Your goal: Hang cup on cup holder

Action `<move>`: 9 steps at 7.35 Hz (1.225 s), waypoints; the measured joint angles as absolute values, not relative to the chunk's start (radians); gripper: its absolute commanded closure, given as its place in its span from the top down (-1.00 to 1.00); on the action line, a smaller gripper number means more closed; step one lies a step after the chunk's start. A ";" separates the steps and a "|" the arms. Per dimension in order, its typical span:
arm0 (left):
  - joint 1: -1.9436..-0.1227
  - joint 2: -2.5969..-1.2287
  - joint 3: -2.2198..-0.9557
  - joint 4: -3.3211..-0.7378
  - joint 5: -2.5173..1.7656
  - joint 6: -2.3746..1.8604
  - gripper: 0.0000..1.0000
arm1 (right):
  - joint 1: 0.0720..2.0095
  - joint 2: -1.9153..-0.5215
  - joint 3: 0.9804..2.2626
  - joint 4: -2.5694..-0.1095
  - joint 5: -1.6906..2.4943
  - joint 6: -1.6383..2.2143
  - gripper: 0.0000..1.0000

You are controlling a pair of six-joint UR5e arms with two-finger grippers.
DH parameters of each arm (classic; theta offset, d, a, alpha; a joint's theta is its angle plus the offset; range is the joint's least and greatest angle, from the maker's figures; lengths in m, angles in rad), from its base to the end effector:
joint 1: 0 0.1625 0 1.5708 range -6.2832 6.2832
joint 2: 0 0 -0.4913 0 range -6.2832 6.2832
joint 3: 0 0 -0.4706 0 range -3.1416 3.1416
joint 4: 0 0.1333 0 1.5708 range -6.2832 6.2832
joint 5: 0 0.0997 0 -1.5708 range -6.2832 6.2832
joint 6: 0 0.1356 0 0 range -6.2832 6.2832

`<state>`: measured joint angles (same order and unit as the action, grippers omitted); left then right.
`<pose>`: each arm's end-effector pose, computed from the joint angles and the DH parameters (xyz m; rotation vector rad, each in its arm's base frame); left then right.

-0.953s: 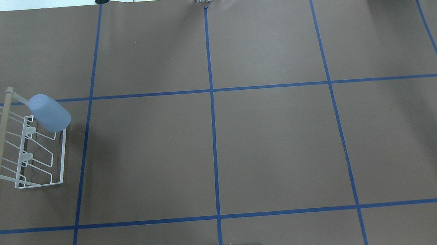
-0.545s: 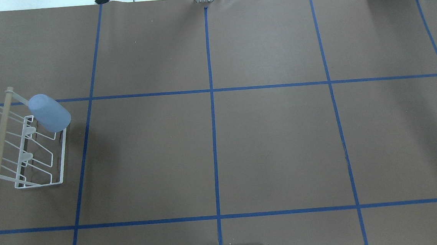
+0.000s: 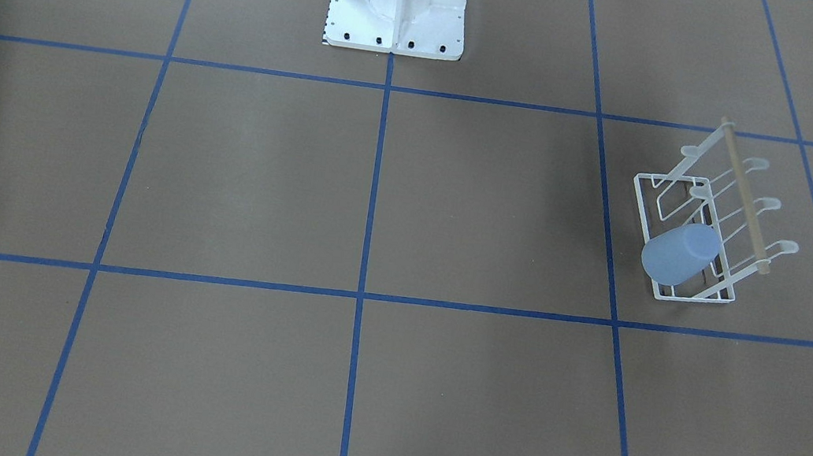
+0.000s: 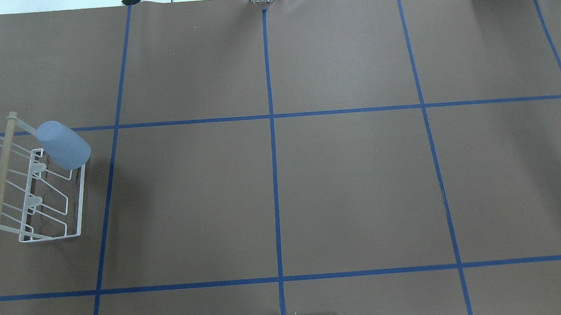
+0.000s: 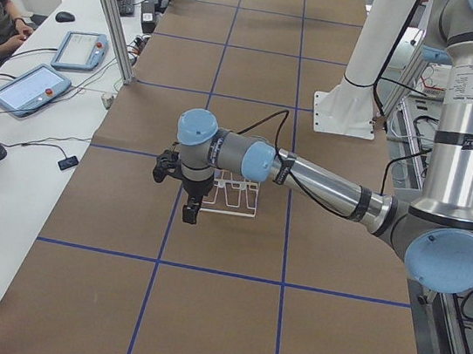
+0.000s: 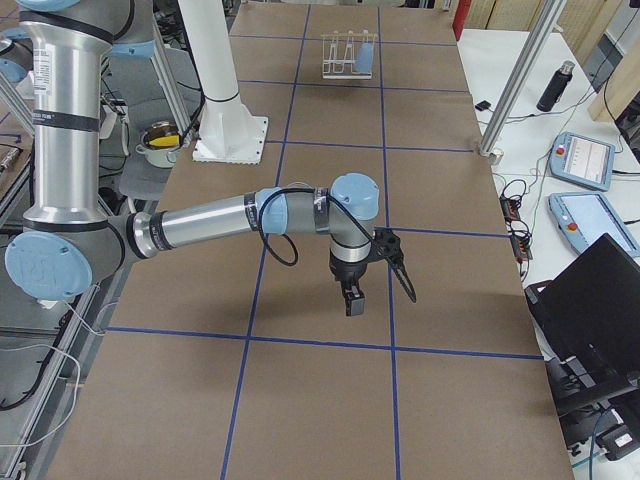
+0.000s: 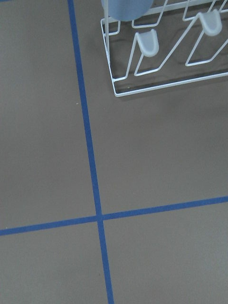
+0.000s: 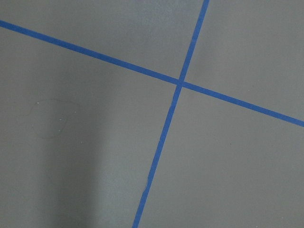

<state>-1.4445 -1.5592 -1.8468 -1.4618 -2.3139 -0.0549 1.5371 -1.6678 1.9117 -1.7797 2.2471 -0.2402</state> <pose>0.0296 -0.5633 0.6140 0.0805 0.7524 0.1257 0.0311 -0.5138 0.6400 0.1035 -0.6714 -0.2752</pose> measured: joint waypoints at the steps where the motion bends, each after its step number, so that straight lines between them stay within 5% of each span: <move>1: -1.456 -1.560 -1.835 -1.461 -2.313 -0.023 0.96 | 1.536 -1.676 1.913 -1.779 2.268 -0.240 1.00; 9: -1.489 -1.527 -1.828 -1.471 -2.326 -0.006 0.96 | 1.514 -1.701 1.912 -1.778 2.291 -0.236 1.00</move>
<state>-1.4894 -1.5270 -1.8275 -1.4715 -2.3256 -0.0057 1.5144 -1.7011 1.9123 -1.7780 2.2914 -0.2358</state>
